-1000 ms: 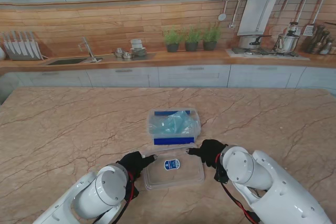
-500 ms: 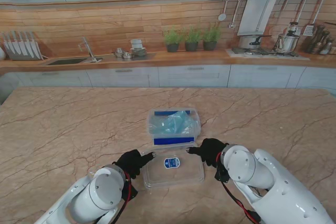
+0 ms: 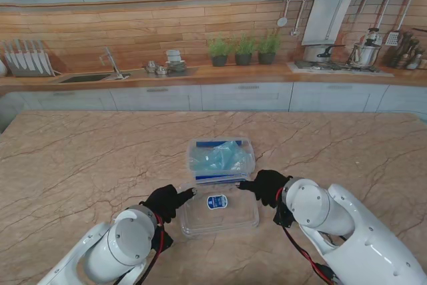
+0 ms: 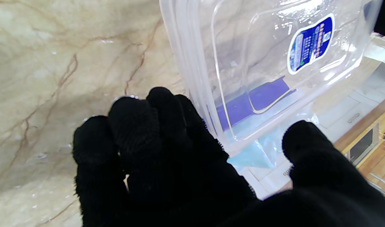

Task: Fold the bubble film and place it into the plastic crate

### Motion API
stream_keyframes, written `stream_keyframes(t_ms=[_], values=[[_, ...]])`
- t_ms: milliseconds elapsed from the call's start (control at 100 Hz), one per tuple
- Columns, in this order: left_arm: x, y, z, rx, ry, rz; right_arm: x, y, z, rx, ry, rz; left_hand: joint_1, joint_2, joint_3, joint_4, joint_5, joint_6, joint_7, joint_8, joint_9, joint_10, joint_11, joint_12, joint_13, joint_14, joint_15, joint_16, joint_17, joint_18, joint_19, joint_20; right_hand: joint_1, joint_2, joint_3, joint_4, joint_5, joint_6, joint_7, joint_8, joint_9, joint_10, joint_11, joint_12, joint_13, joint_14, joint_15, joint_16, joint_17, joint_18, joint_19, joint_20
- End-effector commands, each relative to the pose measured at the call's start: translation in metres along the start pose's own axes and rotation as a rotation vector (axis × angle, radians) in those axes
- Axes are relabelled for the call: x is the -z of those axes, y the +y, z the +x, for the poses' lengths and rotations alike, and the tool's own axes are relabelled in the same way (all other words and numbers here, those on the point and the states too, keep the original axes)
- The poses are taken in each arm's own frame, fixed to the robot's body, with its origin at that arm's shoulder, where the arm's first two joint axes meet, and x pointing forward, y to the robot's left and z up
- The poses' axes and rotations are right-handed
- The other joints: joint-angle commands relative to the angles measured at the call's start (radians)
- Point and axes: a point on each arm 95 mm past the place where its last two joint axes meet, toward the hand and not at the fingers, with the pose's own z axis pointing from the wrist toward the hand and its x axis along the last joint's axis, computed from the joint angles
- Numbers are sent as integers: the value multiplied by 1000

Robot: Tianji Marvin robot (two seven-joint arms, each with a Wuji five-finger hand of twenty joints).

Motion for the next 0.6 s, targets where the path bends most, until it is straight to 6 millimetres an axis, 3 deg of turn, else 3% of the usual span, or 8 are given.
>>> stream_keyframes(t_ms=[0, 590], values=[[10, 8, 27, 27, 93, -38, 6, -7, 35, -9, 112, 25, 20, -24, -7, -5, 64, -314, 132, 57, -3, -147, -31, -10, 30, -30, 18, 2, 10, -38, 29, 9, 2, 36, -9, 38, -20, -202, -45, 4, 17, 80, 35, 27, 28, 42, 39, 15, -7, -168, 196, 29], [-9, -35, 57, 10, 160, 28, -14, 45, 59, -5, 149, 17, 18, -26, -7, -6, 67, -314, 125, 56, -2, -144, -33, -11, 35, -25, 22, 3, 19, -30, 30, 12, 4, 36, -10, 38, -20, -202, -47, 6, 16, 82, 32, 27, 26, 42, 38, 16, -9, -166, 194, 32]])
